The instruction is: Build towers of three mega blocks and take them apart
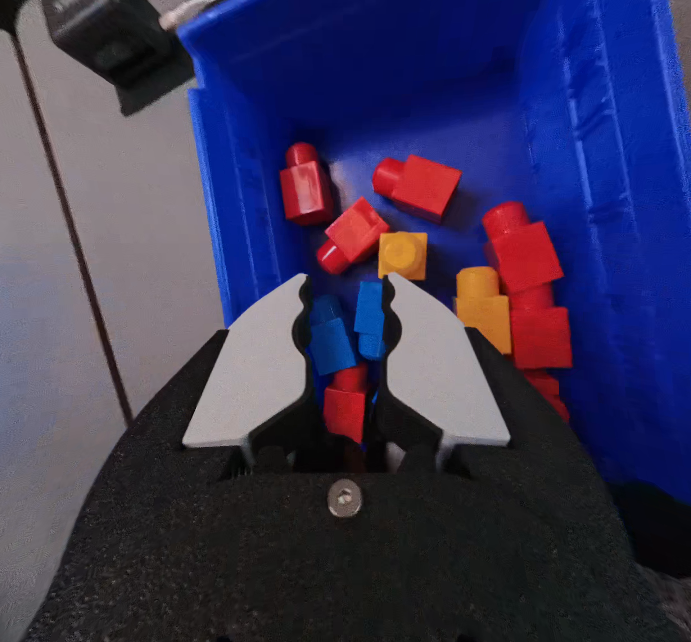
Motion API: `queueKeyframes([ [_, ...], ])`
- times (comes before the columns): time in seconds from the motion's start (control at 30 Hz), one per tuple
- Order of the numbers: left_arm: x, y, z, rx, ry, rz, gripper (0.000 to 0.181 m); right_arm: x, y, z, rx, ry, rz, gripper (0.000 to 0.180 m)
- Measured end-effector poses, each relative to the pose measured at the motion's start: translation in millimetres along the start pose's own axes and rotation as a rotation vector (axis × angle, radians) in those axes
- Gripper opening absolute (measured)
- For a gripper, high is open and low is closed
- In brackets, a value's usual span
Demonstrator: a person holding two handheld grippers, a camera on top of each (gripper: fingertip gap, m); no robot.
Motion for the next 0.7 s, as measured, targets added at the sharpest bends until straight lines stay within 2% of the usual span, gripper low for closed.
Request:
queueKeyframes([
  [0.1,13.0,-27.4,-3.2,0.057,-0.175,-0.024,0.042,0.3,-0.3,-1.0,-0.006,0.001,0.001,0.036],
  [0.2,25.1,-39.4,-10.5,0.088,-0.182,-0.059,0.051,1.9,-2.7,-2.3,0.005,0.01,-0.007,0.036],
  [0.37,42.1,-41.5,-4.5,0.103,-0.271,-0.09,0.045,3.0,-3.9,-5.5,-0.007,0.016,-0.01,0.036],
  [0.47,57.6,-49.8,-7.0,0.041,-0.269,-0.221,0.04,3.6,-4.5,-6.4,-0.009,0.018,-0.013,0.036],
  [0.57,66.2,-51.6,-3.3,0.094,-0.293,-0.287,0.037,4.0,-5.0,-7.6,-0.012,0.024,-0.015,0.036],
  [0.63,56.6,-45.4,-2.8,0.142,-0.278,-0.218,0.037,4.7,-7.0,-10.2,-0.015,0.051,-0.032,0.036],
  [0.7,33.4,-32.6,-4.5,0.232,-0.208,-0.053,0.036,6.5,-12.6,-15.7,-0.019,0.113,-0.078,0.036],
])
Point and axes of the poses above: each gripper's, where its closed fingertips meet, x out along the fingers, y out of its top, z = x × y across the jaws, the point moved 7 cm from there along -x, back along the fingers, and after that the axes turned 14 degrees about -y, right-handed, at the moved point
